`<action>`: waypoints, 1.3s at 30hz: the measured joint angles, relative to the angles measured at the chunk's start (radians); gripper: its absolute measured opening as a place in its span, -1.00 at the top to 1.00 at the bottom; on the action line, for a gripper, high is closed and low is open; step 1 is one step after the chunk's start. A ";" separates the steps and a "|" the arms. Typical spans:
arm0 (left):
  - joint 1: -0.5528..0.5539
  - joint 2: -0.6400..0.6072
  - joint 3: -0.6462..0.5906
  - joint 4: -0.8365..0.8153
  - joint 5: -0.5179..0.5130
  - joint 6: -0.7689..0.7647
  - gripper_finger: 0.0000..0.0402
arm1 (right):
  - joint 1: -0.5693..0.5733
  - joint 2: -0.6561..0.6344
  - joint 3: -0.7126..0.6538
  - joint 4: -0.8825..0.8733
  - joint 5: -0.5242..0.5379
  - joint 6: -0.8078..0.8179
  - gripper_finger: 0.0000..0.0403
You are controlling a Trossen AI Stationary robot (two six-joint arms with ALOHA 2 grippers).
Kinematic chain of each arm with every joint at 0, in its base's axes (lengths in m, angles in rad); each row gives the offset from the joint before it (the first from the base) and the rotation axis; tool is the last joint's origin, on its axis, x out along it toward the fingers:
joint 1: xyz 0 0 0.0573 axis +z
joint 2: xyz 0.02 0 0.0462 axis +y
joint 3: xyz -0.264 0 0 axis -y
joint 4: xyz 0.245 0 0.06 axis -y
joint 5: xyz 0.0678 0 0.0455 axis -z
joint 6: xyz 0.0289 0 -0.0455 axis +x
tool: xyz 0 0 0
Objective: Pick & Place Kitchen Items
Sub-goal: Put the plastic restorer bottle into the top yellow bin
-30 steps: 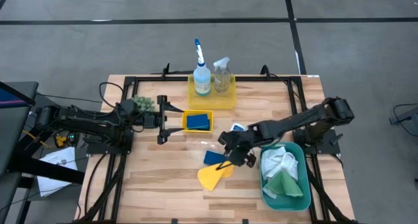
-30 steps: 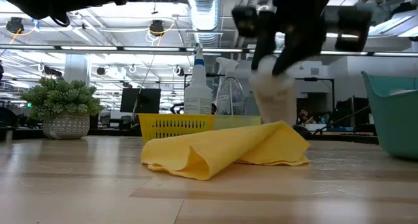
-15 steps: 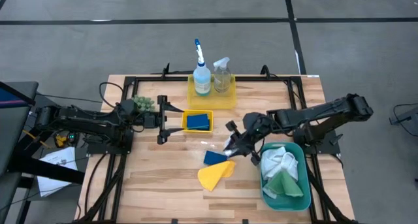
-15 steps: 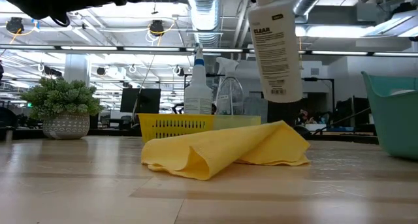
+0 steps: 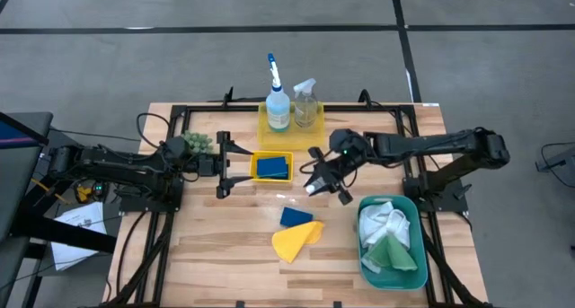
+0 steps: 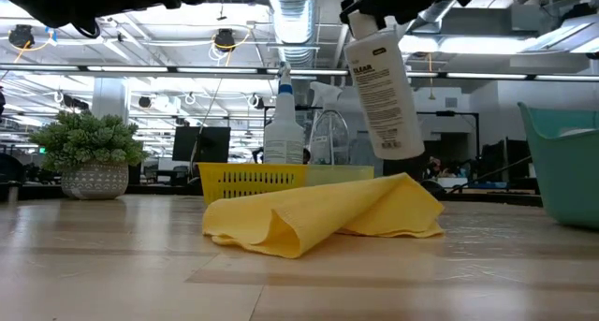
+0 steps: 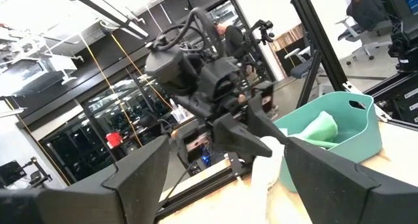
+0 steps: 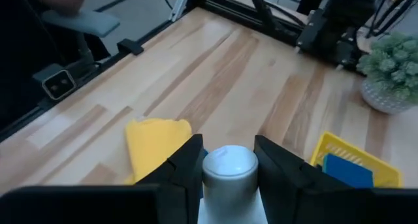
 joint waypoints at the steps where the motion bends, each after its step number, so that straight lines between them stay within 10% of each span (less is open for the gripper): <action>1: 0.000 0.000 0.000 0.000 0.000 0.000 -0.49 | -0.019 -0.006 0.000 -0.010 -0.019 -0.007 0.48; 7: 0.000 0.000 0.000 -0.004 0.000 0.000 -0.49 | -0.155 -0.033 -0.055 0.021 -0.172 -0.031 0.48; 18: 0.000 0.000 0.000 -0.016 0.000 0.000 -0.49 | -0.303 -0.080 -0.378 0.690 -0.449 0.165 0.48; 27: 0.000 0.000 0.000 -0.016 0.000 -0.026 -0.49 | -0.310 -0.118 -0.628 1.084 -0.362 0.336 0.48; 39: 0.000 0.000 0.000 -0.016 0.000 -0.042 -0.49 | -0.170 -0.117 -0.719 1.143 -0.127 0.348 0.47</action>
